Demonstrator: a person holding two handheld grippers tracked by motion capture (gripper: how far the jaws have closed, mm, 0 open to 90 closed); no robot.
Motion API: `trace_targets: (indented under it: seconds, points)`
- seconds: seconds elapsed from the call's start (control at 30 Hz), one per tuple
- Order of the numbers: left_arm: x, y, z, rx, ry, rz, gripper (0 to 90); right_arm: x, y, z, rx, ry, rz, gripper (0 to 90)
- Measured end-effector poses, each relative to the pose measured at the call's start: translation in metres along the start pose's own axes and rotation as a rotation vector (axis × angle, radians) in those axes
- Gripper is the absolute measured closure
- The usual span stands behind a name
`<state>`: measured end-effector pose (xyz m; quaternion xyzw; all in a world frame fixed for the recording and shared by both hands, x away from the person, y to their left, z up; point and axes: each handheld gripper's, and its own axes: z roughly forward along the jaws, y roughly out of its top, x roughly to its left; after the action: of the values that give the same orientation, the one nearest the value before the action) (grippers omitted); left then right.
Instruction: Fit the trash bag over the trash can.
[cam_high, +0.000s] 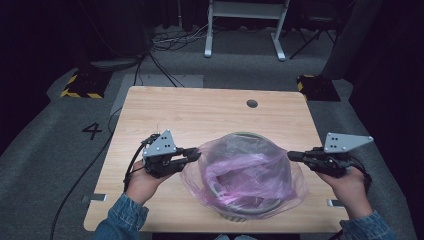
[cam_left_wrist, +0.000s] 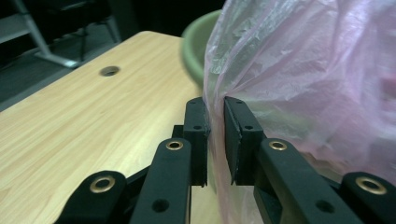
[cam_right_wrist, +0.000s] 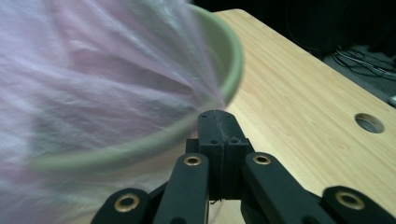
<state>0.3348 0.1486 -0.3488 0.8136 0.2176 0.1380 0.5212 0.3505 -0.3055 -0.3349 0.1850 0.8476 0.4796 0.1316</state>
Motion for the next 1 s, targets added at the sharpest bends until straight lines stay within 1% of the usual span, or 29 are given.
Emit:
trace_targets:
  seconds: [0.07, 0.13, 0.2, 0.27, 0.33, 0.4, 0.43, 0.5, 0.53, 0.67, 0.73, 0.77, 0.8, 0.87, 0.93, 1.0]
  points:
    - [0.006, 0.0, 0.006, 0.006, 0.037, -0.022, 80.4, -0.007, 0.002, 0.008, 0.005, -0.016, 0.017, 89.7]
    - [0.012, -0.001, 0.014, 0.021, 0.059, -0.037, 80.5, -0.014, 0.003, 0.017, 0.016, -0.033, 0.027, 89.7]
    - [0.018, -0.004, 0.025, 0.042, 0.068, -0.063, 80.6, -0.02, 0.003, 0.027, 0.026, -0.036, 0.048, 89.7]
    - [0.024, -0.008, 0.036, 0.077, 0.054, -0.073, 80.5, -0.026, 0.002, 0.039, 0.045, -0.042, 0.061, 89.7]
    - [0.028, -0.011, 0.048, 0.125, 0.052, -0.077, 80.5, -0.03, 0.0, 0.049, 0.065, -0.048, 0.066, 89.7]
    - [0.029, -0.013, 0.057, 0.162, 0.052, -0.073, 80.6, -0.037, -0.005, 0.06, 0.072, -0.035, 0.095, 89.8]
    - [0.029, -0.015, 0.063, 0.195, 0.061, -0.068, 80.7, -0.039, -0.007, 0.064, 0.079, -0.032, 0.107, 89.8]
    - [0.028, -0.019, 0.071, 0.236, 0.069, -0.056, 81.5, -0.044, -0.015, 0.075, 0.104, -0.017, 0.139, 89.8]
    - [0.027, -0.021, 0.074, 0.258, 0.076, -0.043, 82.0, -0.045, -0.018, 0.078, 0.115, -0.013, 0.151, 89.8]
    - [0.02, -0.038, 0.079, 0.327, 0.083, -0.021, 83.5, -0.045, -0.036, 0.087, 0.177, 0.012, 0.187, 89.8]
    - [0.019, -0.047, 0.078, 0.345, 0.075, -0.031, 84.6, -0.042, -0.044, 0.088, 0.199, 0.022, 0.197, 89.8]
    - [0.019, -0.05, 0.077, 0.349, 0.075, -0.033, 85.0, -0.04, -0.048, 0.087, 0.22, 0.025, 0.2, 89.8]
    - [0.018, -0.055, 0.075, 0.353, 0.072, -0.043, 85.1, -0.038, -0.05, 0.087, 0.232, 0.023, 0.199, 89.8]
    - [0.016, -0.061, 0.072, 0.351, 0.068, -0.048, 85.8, -0.033, -0.057, 0.085, 0.259, 0.026, 0.199, 89.8]
    - [0.013, -0.068, 0.069, 0.357, 0.061, -0.055, 85.9, -0.029, -0.064, 0.082, 0.28, 0.017, 0.196, 89.8]
    - [0.01, -0.073, 0.068, 0.362, 0.06, -0.056, 85.8, -0.026, -0.072, 0.079, 0.302, 0.009, 0.203, 89.8]
